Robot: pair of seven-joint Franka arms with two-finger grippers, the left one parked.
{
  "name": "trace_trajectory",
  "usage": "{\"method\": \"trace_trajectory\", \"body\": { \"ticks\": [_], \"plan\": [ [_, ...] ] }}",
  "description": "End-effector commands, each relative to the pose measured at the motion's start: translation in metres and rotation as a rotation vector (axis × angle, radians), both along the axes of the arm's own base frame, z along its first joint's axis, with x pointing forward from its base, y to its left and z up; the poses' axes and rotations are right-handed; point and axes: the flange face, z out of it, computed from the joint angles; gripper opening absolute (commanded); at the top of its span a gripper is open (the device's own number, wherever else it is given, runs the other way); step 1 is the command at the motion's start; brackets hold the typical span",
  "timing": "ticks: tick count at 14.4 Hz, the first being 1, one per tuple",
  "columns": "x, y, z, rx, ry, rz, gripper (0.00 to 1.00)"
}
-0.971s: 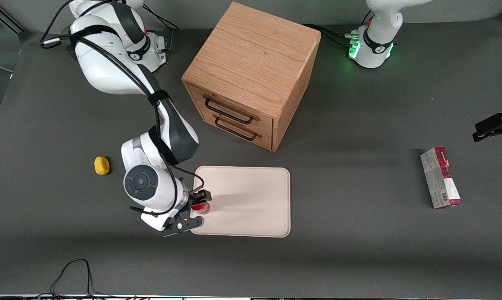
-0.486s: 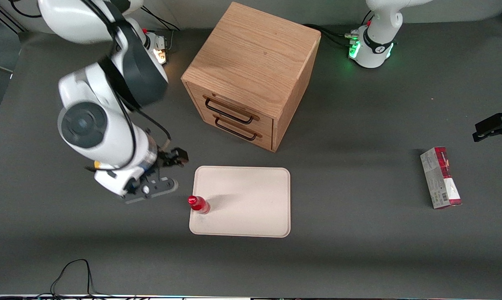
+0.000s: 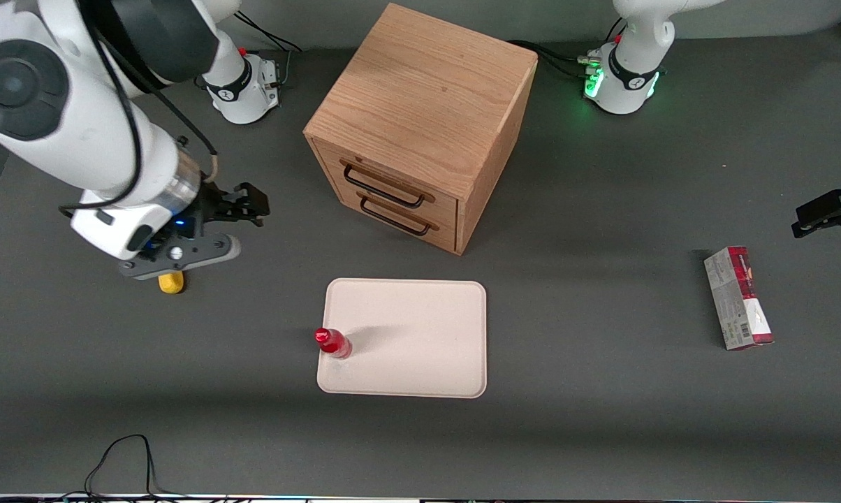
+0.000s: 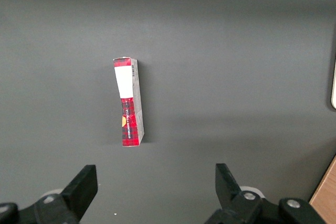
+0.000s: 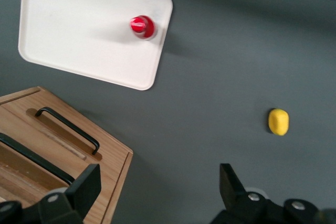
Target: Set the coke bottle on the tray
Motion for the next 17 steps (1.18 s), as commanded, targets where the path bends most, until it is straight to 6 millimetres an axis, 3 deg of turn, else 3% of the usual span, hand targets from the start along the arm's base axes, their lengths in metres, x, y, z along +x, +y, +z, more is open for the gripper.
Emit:
{"method": "trace_trajectory", "body": {
  "ticks": [1, 5, 8, 12, 13, 17],
  "plan": [
    [-0.012, -0.064, 0.014, 0.025, -0.029, -0.087, 1.0],
    [-0.037, -0.149, 0.022, 0.066, -0.145, -0.22, 1.0],
    [-0.042, -0.192, 0.02, 0.086, -0.166, -0.297, 1.0],
    [-0.05, -0.216, 0.014, 0.08, -0.15, -0.258, 1.0],
    [-0.056, -0.231, 0.009, 0.078, -0.142, -0.264, 1.0],
    [-0.056, -0.241, 0.009, 0.07, -0.138, -0.277, 1.0]
  ]
}}
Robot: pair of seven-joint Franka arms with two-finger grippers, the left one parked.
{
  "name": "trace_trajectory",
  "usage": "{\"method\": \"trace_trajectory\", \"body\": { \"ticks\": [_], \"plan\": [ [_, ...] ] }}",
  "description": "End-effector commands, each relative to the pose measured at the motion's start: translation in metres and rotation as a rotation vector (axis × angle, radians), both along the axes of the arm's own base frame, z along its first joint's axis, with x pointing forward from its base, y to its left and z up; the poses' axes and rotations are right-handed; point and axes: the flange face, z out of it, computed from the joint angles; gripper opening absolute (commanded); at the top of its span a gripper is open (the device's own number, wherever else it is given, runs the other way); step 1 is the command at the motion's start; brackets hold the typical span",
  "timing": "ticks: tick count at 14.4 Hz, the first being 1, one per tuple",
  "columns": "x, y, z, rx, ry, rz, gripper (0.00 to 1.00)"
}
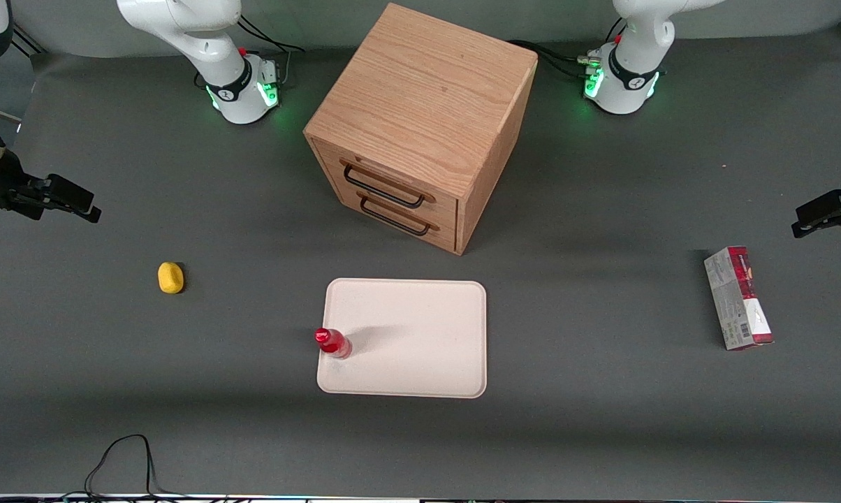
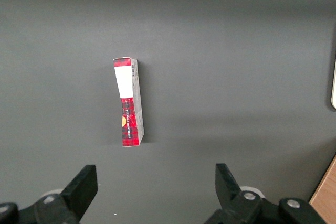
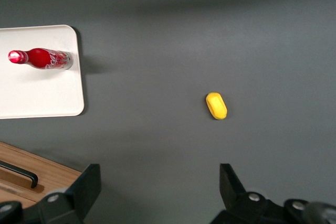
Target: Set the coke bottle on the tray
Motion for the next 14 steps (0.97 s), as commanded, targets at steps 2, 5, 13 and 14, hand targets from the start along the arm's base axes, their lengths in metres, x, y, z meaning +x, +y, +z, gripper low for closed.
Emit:
{"method": "trace_trajectory", "body": {
  "ticks": [2, 5, 13, 14],
  "plan": [
    [-0.0095, -0.0034, 0.0089, 0.006, -0.025, 0.018, 1.0],
    [-0.0092, -0.0039, 0.008, 0.002, -0.022, 0.019, 1.0],
    [-0.0083, -0.0064, 0.0063, -0.036, -0.018, 0.019, 1.0],
    [-0.0084, -0.0081, 0.0063, -0.036, -0.018, 0.016, 1.0]
  ]
}}
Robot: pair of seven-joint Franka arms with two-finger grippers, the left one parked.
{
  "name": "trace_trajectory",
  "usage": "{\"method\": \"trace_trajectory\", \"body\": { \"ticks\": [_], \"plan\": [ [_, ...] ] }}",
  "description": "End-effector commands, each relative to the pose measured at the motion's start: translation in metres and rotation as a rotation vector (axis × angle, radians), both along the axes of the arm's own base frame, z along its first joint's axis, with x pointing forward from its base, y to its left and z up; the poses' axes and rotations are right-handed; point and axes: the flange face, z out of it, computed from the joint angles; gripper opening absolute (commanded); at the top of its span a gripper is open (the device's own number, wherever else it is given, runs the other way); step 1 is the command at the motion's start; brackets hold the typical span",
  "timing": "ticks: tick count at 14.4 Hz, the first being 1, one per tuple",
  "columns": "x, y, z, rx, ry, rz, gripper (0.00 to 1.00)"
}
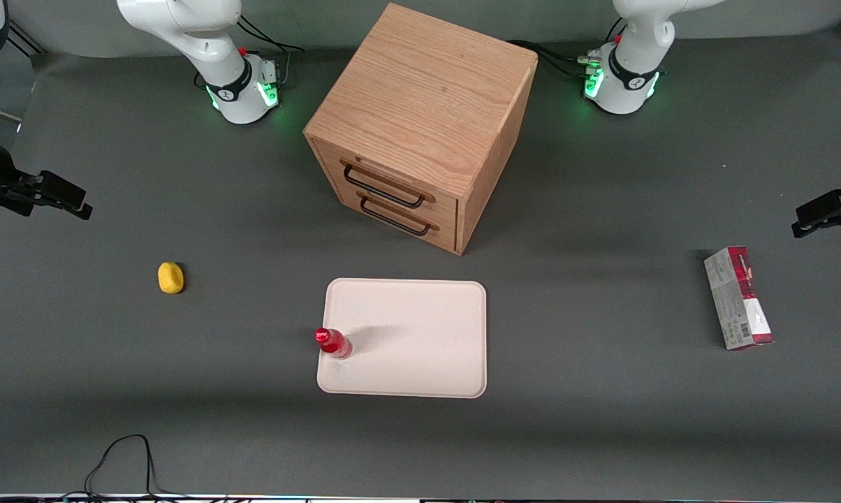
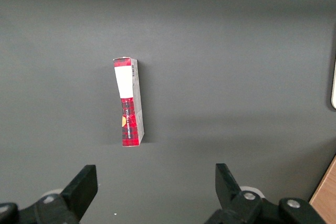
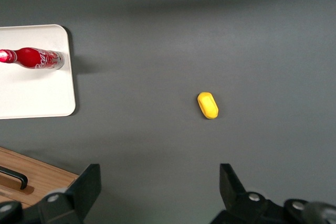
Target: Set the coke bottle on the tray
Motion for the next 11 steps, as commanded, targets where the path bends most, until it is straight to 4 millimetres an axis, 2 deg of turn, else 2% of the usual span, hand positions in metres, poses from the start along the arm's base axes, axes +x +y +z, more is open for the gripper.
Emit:
{"method": "trace_trajectory", "body": {
  "ticks": [1, 11],
  "plan": [
    [-0.0048, -0.0013, 0.0032, -0.01, -0.014, 0.019, 1.0],
    [-0.0058, -0.0013, 0.0022, -0.011, -0.006, 0.081, 1.0]
  ]
}}
